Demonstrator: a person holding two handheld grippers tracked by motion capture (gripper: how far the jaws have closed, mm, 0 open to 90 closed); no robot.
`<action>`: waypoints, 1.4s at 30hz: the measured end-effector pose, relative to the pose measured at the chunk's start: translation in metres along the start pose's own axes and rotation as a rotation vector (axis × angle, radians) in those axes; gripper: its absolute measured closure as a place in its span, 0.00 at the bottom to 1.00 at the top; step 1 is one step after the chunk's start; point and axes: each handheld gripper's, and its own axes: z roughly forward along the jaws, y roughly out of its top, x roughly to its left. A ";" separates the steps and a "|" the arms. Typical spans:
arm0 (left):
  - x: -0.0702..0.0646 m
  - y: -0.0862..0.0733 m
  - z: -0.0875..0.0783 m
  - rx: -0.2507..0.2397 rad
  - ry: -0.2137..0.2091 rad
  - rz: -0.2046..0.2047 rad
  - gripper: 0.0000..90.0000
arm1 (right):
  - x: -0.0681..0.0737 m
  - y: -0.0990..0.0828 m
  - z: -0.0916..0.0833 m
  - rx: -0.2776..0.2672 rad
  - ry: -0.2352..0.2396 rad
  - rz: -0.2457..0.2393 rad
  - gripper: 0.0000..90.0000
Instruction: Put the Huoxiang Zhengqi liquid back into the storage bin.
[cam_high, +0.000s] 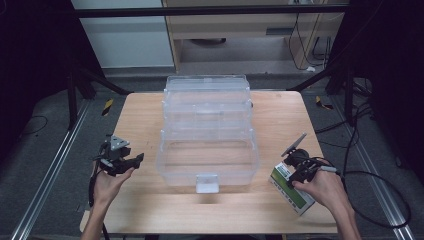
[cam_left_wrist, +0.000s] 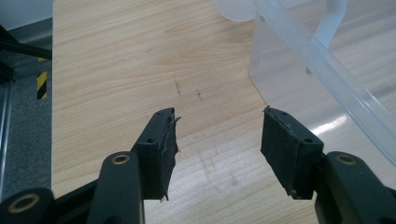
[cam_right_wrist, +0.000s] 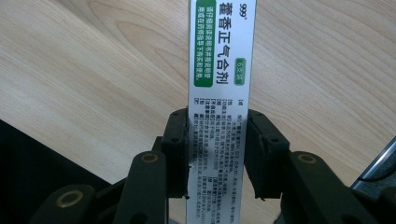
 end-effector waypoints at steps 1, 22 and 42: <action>0.000 0.000 0.000 0.000 0.000 0.000 0.49 | 0.000 0.000 0.000 0.000 0.000 -0.001 0.71; 0.000 0.000 0.000 0.000 -0.001 0.001 0.49 | -0.001 0.004 -0.023 -0.031 -0.005 -0.025 0.71; 0.000 0.000 0.000 0.002 -0.001 0.003 0.49 | -0.008 0.020 -0.080 -0.160 -0.027 -0.076 0.71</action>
